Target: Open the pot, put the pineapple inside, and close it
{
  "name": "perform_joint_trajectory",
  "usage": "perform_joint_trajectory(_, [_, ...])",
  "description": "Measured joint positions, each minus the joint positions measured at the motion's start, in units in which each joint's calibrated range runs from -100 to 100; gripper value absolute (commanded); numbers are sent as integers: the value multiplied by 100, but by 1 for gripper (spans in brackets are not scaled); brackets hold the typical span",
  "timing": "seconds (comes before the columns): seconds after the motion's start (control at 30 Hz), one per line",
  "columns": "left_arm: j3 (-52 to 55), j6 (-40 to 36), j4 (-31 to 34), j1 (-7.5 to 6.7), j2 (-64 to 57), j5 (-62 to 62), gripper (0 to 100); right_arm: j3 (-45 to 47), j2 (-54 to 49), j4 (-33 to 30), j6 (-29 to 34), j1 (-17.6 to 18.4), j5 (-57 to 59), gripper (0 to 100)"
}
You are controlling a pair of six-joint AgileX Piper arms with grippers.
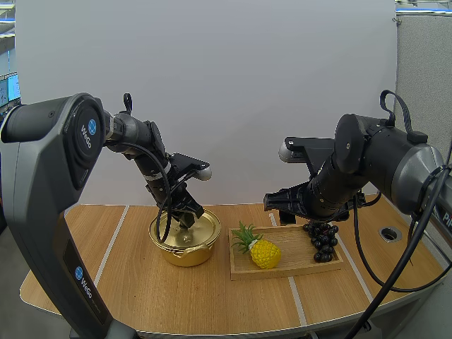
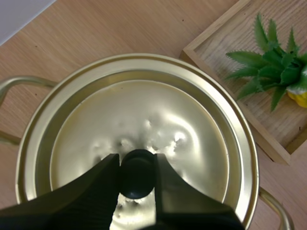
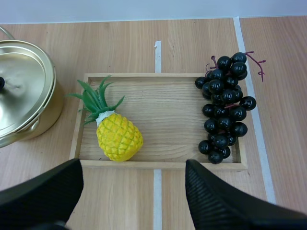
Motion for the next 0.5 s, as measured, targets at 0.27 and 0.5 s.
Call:
perform_joint_trajectory(0.27, [-27,0,11,0,-14,251,0,0,0,0,0,0,0,100])
perform_joint_trajectory(0.5, [-412,0,22,-5,-758,839,0,0,0,0,0,0,0,100])
